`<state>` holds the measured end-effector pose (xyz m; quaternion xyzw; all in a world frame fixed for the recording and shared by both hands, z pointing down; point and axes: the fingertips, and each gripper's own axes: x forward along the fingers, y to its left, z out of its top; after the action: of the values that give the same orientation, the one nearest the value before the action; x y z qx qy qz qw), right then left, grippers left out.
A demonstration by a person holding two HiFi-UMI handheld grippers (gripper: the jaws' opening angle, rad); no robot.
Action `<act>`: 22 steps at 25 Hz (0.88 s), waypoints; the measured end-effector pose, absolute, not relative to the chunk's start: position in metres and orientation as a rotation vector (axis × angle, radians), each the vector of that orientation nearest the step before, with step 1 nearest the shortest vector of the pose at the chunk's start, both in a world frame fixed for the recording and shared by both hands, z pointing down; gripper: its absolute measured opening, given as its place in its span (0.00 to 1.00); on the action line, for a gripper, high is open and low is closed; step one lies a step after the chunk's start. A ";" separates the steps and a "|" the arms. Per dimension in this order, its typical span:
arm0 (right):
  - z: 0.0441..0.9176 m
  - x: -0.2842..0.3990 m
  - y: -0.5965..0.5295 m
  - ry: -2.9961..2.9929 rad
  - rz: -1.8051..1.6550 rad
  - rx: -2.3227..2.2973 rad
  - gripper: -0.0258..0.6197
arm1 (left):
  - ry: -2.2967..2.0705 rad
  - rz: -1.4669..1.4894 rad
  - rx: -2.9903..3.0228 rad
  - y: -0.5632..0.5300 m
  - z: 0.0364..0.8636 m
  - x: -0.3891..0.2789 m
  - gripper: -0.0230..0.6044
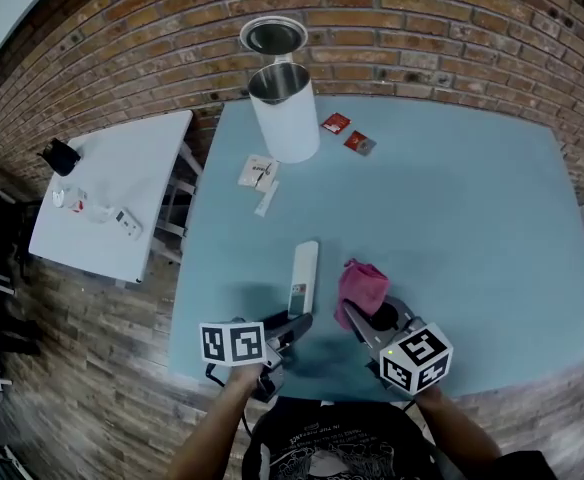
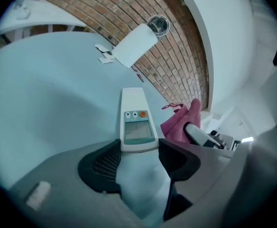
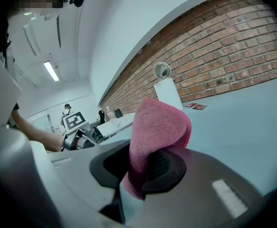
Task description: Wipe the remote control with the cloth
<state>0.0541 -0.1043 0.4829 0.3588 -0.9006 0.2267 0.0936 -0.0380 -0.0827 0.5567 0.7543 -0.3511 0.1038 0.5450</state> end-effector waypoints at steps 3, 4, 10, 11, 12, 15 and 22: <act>0.483 0.057 -0.104 -2.676 0.660 1.041 0.15 | -0.930 0.426 1.840 -0.081 0.564 -0.039 0.42; 0.484 0.058 -0.103 -2.676 0.651 1.026 0.15 | -0.956 0.491 1.858 -0.081 0.566 -0.039 0.42; 0.488 0.064 -0.101 -2.661 0.639 0.983 0.15 | -1.111 0.833 1.949 -0.082 0.568 -0.037 0.42; 0.488 0.064 -0.102 -2.663 0.642 0.979 0.15 | -1.135 0.873 1.959 -0.083 0.568 -0.037 0.43; 0.489 0.064 -0.102 -2.666 0.646 0.974 0.15 | -1.157 0.912 1.969 -0.083 0.570 -0.037 0.43; 0.491 0.063 -0.100 -2.673 0.657 0.962 0.15 | -1.206 0.996 1.991 -0.084 0.576 -0.038 0.44; 0.488 0.062 -0.087 -2.661 0.647 0.986 0.15 | -1.304 1.016 2.079 -0.083 0.572 -0.045 0.44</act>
<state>0.0624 -0.0870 0.4884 0.3366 -0.9081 0.2208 0.1152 -0.0448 -0.0828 0.5718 0.7597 -0.4765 0.3714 0.2405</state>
